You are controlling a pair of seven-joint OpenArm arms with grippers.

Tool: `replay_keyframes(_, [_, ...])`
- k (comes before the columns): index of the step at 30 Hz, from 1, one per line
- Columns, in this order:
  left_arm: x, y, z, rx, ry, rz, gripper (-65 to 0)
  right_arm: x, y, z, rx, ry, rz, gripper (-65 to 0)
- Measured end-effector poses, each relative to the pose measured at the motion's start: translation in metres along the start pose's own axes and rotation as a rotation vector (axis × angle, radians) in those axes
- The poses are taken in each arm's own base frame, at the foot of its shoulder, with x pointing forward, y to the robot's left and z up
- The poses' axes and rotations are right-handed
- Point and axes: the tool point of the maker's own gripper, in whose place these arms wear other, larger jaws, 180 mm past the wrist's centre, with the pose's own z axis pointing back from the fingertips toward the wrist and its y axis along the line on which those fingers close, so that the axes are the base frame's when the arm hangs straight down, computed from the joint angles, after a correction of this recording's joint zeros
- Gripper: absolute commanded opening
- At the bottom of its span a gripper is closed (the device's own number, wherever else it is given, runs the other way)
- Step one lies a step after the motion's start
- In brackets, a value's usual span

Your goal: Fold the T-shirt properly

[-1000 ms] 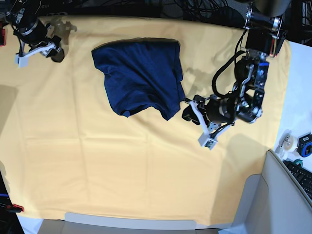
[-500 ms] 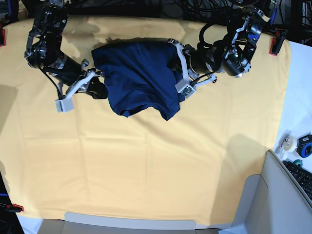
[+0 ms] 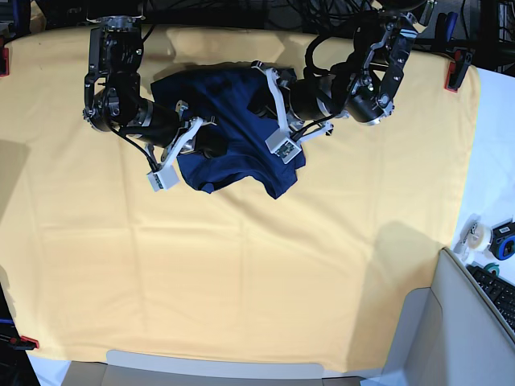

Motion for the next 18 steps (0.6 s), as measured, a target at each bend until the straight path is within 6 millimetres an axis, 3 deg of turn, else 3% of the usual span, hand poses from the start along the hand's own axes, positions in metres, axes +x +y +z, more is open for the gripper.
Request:
replay_keyframes(5, [-0.011, 0.006, -0.005, 0.006, 0.04, 0.029, -65.0, 0.0, -0.014, -0.009, -0.014, 0.022, -0.049, -65.0])
replay_keyframes(14, [-0.05, 0.031, -0.002, 0.109, 0.139, 0.224, -65.0, 0.024, -0.026, -0.012, -0.029, 0.001, -0.035, -65.0])
replay_keyframes(18, [-0.05, 0.041, 0.003, 0.147, 0.136, 0.24, -65.0, 0.036, -0.038, -0.011, -0.107, 0.003, 0.024, -65.0])
